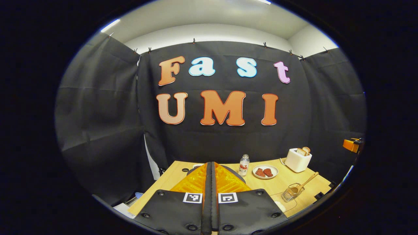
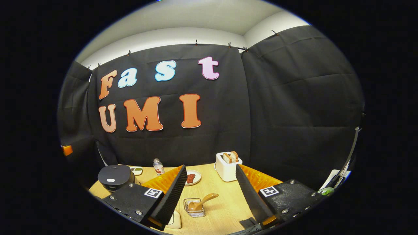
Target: Close the left gripper, press the button to open the rice cooker; take a wooden spoon from the chopstick holder with the right hand, scoop a spoonful of rice and pour it into the rice cooker, then put the wooden spoon back into the chopstick holder.
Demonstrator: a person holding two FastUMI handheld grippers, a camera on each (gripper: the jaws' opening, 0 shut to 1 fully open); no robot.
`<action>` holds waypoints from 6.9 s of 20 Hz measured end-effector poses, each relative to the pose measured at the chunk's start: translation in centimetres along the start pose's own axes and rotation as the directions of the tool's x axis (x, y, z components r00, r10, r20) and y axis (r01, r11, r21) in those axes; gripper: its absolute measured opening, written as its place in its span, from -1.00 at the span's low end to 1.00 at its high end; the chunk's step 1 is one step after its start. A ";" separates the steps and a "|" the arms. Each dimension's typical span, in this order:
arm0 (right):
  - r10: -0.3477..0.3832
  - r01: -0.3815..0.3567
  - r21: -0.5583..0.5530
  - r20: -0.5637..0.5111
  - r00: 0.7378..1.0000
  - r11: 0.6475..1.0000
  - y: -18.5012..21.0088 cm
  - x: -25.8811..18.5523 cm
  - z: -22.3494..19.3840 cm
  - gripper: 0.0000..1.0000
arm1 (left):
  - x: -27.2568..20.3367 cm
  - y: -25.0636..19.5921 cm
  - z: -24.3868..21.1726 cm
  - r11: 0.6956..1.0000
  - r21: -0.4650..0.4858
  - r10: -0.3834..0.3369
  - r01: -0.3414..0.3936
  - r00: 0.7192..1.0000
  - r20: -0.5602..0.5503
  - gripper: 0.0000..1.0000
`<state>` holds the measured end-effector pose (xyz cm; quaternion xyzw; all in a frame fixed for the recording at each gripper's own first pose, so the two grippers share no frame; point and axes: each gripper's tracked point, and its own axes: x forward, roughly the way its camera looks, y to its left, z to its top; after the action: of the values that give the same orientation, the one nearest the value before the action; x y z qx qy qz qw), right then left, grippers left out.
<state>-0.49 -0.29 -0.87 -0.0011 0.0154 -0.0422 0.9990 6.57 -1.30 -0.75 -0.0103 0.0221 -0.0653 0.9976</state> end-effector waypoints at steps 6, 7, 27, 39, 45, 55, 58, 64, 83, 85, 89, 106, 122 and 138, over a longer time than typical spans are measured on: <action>-0.010 0.010 -0.005 -0.003 1.000 1.000 -0.4 -0.3 -0.3 0.85 | 5.5 -2.2 -4.5 0.998 -0.029 -0.064 0.061 0.992 -0.112 -0.92; -0.017 0.017 -0.001 -0.004 1.000 1.000 -0.7 -0.2 -0.3 0.85 | 6.2 -2.4 -5.1 0.997 -0.027 -0.074 0.071 0.989 -0.127 -0.92; -0.102 0.105 0.045 -0.060 0.993 0.993 -4.1 -0.3 -2.4 0.85 | 13.9 -4.5 -18.0 0.990 -0.021 -0.138 0.141 0.915 -0.379 -0.98; -0.093 0.096 0.030 -0.091 0.992 0.995 -3.9 -0.9 -4.1 0.86 | 13.6 -4.5 -18.5 0.992 0.025 -0.108 0.125 0.924 -0.368 -0.91; -0.085 0.087 0.043 -0.050 0.995 0.995 -4.0 -1.2 -2.6 0.94 | 12.9 -3.2 -11.6 0.999 0.017 -0.043 0.048 0.973 -0.228 -0.87; -0.021 0.025 0.078 -0.050 0.998 0.997 -2.9 0.5 -4.6 0.86 | 6.6 0.2 0.9 1.000 -0.023 0.003 -0.002 1.000 0.002 -0.92; -0.013 0.021 0.100 -0.082 0.997 0.995 -2.8 2.0 -6.8 0.85 | 4.6 1.9 2.6 0.999 -0.027 0.041 -0.040 0.999 0.025 -0.96; 0.036 -0.001 0.210 -0.162 0.986 0.978 -1.7 5.4 -11.3 0.85 | 0.4 5.9 4.4 0.988 0.002 0.157 -0.157 0.986 0.063 -0.96; 0.199 0.047 0.542 -0.386 0.901 0.839 1.0 12.9 -23.8 0.41 | -7.5 10.6 7.2 0.942 -0.016 0.335 -0.335 0.935 0.117 0.54; 0.207 0.045 0.551 -0.386 0.899 0.833 1.0 13.4 -23.8 0.20 | -7.4 10.6 6.8 0.937 -0.009 0.347 -0.349 0.931 0.109 0.77; 0.249 0.028 0.592 -0.382 0.890 0.805 1.4 13.6 -23.7 -0.30 | -7.2 10.1 5.8 0.936 -0.026 0.353 -0.352 0.932 0.082 1.00; 0.161 -0.033 0.461 -0.240 0.957 0.887 5.0 9.3 -11.5 -0.68 | -2.4 14.2 5.1 0.970 -0.060 0.241 -0.237 0.968 0.073 0.96; 0.106 -0.070 0.166 -0.217 0.970 0.984 19.3 1.9 -14.4 -0.69 | 1.6 21.5 5.8 0.992 -0.014 0.129 -0.128 0.988 0.089 1.00; 0.111 -0.100 0.052 -0.294 0.949 0.994 23.2 4.1 -23.1 -0.69 | -0.2 24.0 4.8 0.982 0.022 0.187 -0.189 0.981 0.051 1.00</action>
<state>4.88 22.44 -24.17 0.0241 0.1644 0.0115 0.9860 9.73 22.60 3.50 0.0038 -0.0024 0.0291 0.9996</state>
